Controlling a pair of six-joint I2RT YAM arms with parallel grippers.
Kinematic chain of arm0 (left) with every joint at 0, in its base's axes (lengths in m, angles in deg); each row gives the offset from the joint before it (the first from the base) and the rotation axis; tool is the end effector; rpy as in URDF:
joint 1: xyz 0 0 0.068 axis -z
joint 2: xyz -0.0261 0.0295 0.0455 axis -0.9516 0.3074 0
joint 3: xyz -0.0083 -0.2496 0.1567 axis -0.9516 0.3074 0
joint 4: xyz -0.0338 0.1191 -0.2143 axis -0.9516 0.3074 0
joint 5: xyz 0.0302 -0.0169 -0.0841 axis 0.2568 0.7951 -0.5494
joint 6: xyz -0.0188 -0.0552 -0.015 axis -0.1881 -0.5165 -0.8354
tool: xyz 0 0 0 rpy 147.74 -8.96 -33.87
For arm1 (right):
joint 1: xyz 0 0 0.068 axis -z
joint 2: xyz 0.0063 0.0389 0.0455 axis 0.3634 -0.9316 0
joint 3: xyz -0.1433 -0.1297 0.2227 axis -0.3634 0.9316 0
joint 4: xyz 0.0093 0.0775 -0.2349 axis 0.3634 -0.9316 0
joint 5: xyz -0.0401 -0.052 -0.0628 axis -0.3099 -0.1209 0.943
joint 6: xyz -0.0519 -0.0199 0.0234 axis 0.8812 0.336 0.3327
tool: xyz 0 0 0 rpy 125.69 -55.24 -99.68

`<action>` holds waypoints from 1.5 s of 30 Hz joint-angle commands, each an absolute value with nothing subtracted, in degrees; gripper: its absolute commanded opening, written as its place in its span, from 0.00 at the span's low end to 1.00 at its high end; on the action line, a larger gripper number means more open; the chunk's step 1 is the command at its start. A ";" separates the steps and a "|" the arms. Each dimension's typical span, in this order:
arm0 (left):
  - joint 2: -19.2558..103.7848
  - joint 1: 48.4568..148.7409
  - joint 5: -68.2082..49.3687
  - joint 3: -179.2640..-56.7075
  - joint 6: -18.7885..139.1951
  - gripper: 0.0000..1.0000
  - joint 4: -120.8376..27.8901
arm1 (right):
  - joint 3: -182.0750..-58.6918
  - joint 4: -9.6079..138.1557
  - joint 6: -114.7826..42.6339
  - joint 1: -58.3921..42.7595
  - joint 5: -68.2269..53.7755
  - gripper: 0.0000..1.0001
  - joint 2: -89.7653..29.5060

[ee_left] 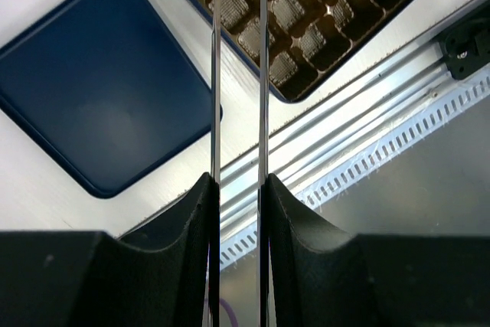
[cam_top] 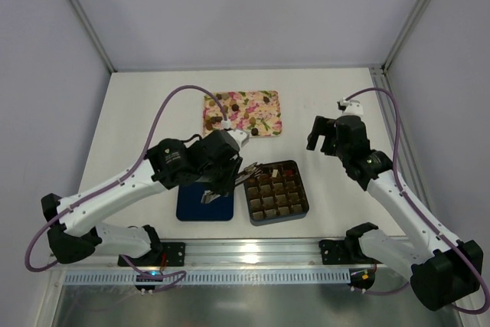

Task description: Pack the chocolate

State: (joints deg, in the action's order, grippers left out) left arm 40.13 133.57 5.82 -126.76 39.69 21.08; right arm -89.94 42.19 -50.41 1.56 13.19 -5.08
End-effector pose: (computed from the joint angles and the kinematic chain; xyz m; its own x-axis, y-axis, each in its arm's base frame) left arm 0.1100 -0.1912 0.3782 -0.7892 0.3476 -0.5063 0.4979 0.8448 -0.1961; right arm 0.1868 0.0567 0.3020 -0.5410 0.1796 -0.8216 0.0419 0.9815 0.1870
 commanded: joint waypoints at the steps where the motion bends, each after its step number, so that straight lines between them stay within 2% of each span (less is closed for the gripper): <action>1: 37.09 134.67 4.12 -124.23 37.24 0.31 21.55 | -90.10 44.92 -50.88 1.71 14.92 1.00 -5.30; 8: 35.50 136.26 2.89 -119.74 36.19 0.31 19.53 | -89.75 45.27 -51.23 1.71 14.39 1.00 -6.09; 25: 38.75 136.70 6.22 -117.98 36.98 0.33 15.75 | -88.17 45.97 -51.32 1.71 13.42 1.00 -6.09; 33: 39.10 136.70 7.63 -116.75 36.89 0.40 15.04 | -87.99 46.24 -51.32 1.71 13.07 1.00 -5.91; 41: 38.75 136.70 7.98 -118.41 37.15 0.41 15.22 | -87.90 46.24 -51.41 1.62 12.63 1.00 -5.91; 45: 37.87 136.52 13.41 -122.62 37.68 0.43 15.57 | -88.52 46.06 -51.15 1.71 12.19 1.00 -6.09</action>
